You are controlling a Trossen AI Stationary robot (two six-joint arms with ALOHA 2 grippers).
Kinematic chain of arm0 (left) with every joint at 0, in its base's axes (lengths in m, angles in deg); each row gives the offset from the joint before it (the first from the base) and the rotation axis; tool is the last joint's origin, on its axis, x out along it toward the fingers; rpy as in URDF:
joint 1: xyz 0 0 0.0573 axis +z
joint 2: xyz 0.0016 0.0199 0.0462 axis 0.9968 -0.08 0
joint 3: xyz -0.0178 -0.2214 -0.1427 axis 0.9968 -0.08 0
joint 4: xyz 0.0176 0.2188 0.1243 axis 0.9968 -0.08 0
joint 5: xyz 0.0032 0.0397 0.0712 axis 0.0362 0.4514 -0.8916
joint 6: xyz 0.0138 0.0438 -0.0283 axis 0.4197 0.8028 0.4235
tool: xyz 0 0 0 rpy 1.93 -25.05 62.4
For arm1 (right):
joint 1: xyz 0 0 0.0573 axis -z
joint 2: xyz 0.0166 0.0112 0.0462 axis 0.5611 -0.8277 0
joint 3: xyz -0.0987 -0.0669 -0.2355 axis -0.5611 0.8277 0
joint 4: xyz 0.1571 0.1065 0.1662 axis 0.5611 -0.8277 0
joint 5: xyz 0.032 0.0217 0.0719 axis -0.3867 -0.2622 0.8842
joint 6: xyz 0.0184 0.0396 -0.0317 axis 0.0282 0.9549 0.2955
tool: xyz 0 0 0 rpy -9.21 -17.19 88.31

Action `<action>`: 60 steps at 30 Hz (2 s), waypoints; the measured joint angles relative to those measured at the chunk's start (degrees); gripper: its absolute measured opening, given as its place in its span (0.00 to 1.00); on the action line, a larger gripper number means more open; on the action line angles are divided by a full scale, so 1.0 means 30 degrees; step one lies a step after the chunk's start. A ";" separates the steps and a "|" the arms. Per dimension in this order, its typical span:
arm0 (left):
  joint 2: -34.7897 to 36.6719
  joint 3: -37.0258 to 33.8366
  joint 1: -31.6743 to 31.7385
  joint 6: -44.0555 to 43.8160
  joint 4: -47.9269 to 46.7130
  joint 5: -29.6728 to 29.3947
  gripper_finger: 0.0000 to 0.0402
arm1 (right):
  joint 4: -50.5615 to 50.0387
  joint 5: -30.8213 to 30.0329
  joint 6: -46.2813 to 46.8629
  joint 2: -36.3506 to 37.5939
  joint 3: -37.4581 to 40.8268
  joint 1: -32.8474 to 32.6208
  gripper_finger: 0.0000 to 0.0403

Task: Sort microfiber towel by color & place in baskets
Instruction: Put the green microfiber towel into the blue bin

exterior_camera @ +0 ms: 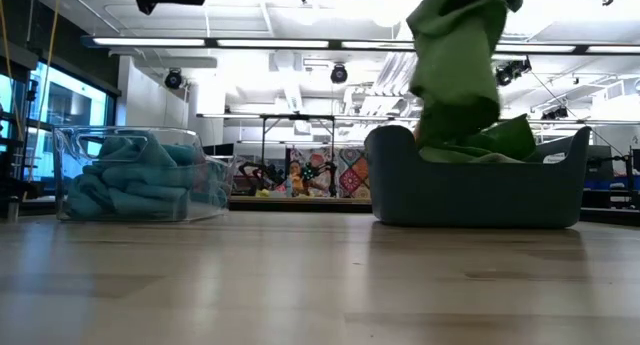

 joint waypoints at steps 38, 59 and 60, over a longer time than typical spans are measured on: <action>-0.0263 0.0000 -0.0014 -0.0648 -0.0155 0.0601 0.40 | 0.1413 0.2967 0.7820 -0.9292 0.0011 0.4149 0.00; -0.0260 0.0000 0.0000 -0.0291 -0.0157 0.0382 0.40 | 0.0010 -0.7922 1.4635 -0.5106 0.3048 -0.0949 0.00; -0.0263 0.0000 0.0000 -0.0291 -0.0157 0.0382 0.40 | 0.0267 -0.7251 1.5476 -0.5176 0.3808 -0.1177 0.00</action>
